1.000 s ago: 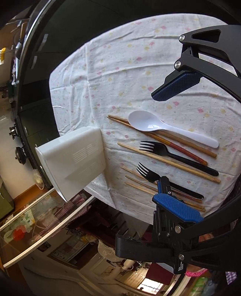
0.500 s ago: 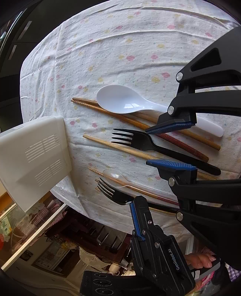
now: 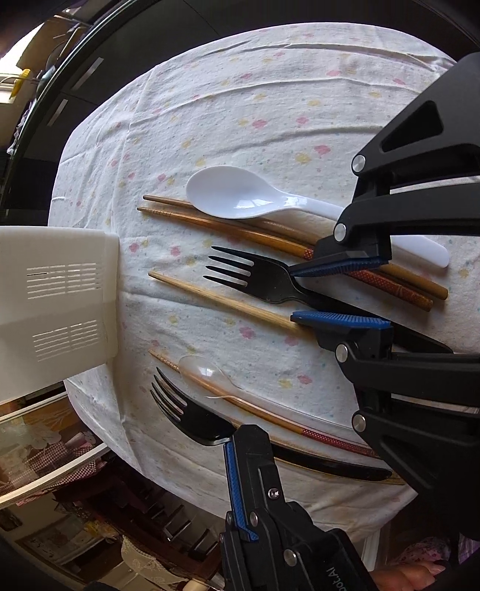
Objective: Organize utensils
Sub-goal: 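Lower the right tool onto the other black fork and close it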
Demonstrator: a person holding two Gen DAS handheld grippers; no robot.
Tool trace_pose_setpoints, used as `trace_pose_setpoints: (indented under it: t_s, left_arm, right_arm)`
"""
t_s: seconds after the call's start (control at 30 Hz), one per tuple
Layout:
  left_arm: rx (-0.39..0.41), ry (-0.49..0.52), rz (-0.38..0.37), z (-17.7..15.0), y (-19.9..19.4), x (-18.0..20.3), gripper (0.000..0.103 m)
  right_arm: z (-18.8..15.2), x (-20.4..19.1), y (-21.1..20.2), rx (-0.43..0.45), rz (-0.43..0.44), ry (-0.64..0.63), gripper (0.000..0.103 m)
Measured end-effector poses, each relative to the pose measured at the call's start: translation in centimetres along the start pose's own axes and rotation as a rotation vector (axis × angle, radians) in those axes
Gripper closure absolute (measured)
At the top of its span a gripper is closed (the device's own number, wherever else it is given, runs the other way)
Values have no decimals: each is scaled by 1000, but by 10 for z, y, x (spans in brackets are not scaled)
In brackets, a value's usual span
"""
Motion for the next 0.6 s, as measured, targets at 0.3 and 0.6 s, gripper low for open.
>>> trace_pose_setpoints:
  t_s: [0.3,0.6]
  left_arm:
    - [21,14,-6,2,-8,2,94]
    - [207,28,-41,46,-57,9,94]
  right_arm:
    - [-1,23,-17,67,101,98,94]
    - [19,43,-83,291,220,174,94]
Point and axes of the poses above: each gripper's, at about its wrist camera, not at the fingertips, and y roughly the way its jaws point, x to its right, z to its top, the point moved 2 cm from there along y, roughly the way its jaws point, and after that the axes turned 9 degrees about x, right-handed, at the moved point
